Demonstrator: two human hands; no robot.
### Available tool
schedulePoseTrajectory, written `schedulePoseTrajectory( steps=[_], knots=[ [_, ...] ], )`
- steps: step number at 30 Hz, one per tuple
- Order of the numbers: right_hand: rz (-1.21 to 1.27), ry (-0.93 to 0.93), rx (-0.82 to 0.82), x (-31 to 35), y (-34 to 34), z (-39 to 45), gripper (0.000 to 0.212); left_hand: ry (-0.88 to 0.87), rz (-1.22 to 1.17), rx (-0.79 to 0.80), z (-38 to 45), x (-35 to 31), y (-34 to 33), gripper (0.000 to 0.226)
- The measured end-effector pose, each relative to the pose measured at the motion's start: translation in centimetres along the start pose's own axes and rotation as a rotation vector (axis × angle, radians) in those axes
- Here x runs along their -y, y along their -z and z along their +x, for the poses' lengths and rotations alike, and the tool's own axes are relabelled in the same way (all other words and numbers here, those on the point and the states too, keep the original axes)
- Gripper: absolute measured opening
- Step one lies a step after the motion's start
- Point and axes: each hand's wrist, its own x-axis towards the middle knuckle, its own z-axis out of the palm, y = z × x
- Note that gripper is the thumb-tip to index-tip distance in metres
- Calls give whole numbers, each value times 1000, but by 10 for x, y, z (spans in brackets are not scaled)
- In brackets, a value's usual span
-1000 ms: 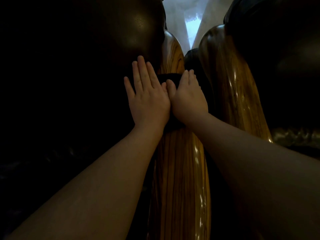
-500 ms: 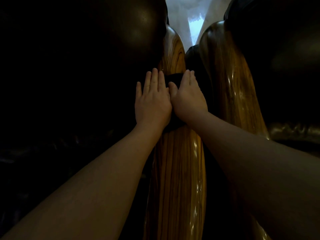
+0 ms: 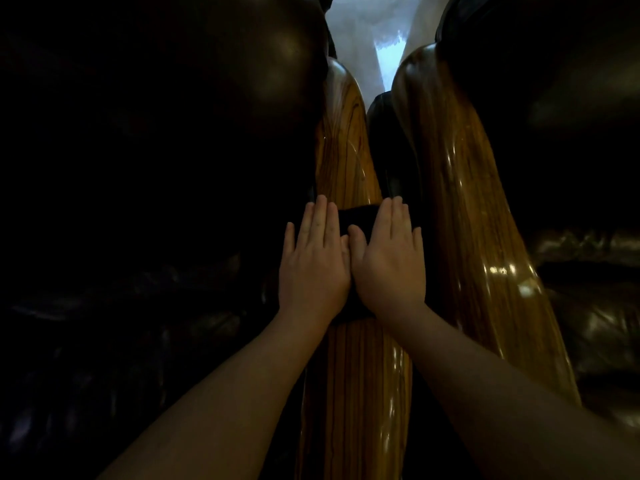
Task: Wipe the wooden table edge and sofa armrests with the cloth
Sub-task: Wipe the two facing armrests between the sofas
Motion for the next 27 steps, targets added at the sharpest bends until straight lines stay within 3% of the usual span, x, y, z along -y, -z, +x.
schedulePoseTrajectory(
  steps=[16,27],
  knots=[
    [-8,-72,-85,-16,-11,-132,63,-87,90,0,-117,-5,-21,54],
    [-53,-26,-59,-25,-7,-158,66,-108,103,16,-144,-1,-14,53]
  ],
)
